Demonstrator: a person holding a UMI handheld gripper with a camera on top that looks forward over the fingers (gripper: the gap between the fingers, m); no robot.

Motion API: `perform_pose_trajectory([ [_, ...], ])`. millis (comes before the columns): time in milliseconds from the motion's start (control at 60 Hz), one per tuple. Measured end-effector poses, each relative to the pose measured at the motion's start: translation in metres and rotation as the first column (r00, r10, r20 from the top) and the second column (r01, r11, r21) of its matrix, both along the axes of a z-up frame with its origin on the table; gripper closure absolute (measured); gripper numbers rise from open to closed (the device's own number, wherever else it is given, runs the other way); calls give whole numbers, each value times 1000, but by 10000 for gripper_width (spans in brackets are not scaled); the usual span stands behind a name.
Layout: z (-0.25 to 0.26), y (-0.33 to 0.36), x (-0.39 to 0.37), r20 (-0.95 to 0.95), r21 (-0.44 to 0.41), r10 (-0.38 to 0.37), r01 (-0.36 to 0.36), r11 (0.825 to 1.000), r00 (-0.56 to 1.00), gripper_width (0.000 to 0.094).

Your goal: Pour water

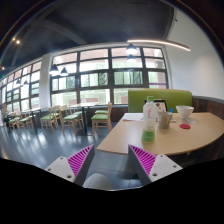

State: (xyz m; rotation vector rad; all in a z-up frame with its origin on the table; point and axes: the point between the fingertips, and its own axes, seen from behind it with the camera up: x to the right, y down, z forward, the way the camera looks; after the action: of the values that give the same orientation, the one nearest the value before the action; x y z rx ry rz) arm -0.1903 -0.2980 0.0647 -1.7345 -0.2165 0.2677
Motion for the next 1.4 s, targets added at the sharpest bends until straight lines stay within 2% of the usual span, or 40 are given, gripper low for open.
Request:
perform_pose_trajectory([
  [150, -2, 8, 25, 20, 8, -49, 48, 999, 999, 147],
  [217, 6, 11, 42, 30, 32, -92, 91, 995, 995, 149],
  [317, 18, 46, 79, 41, 84, -171, 167, 982, 984, 150],
  [350, 25, 37, 84, 55, 95, -197, 191, 977, 979, 149],
  [367, 25, 61, 97, 61, 102, -203, 196, 975, 977, 149],
  [467, 31, 94, 117, 52, 133, -261, 252, 959, 964, 150],
  [617, 28, 162, 120, 32, 114, -237, 232, 966, 971, 141],
  [717, 41, 194, 115, 43, 143, -238, 229, 963, 970, 138],
  [833, 37, 240, 113, 92, 140, -262, 248, 959, 961, 176],
  [883, 31, 253, 110, 104, 120, -247, 235, 965, 963, 239],
  [933, 20, 264, 106, 118, 97, -246, 235, 967, 962, 418],
  [1017, 23, 268, 105, 115, 128, -255, 240, 962, 960, 442],
  [1100, 20, 277, 107, 106, 96, -249, 239, 966, 963, 441],
  [1183, 20, 280, 103, 107, 98, -221, 211, 973, 969, 443],
  [1250, 23, 282, 98, 125, 106, -204, 192, 976, 971, 520],
  [1333, 21, 295, 93, 168, 124, -184, 165, 979, 969, 557],
  [1367, 27, 297, 89, 163, 133, -181, 160, 978, 970, 608],
  [1400, 34, 301, 84, 133, 146, -186, 166, 975, 974, 610],
])
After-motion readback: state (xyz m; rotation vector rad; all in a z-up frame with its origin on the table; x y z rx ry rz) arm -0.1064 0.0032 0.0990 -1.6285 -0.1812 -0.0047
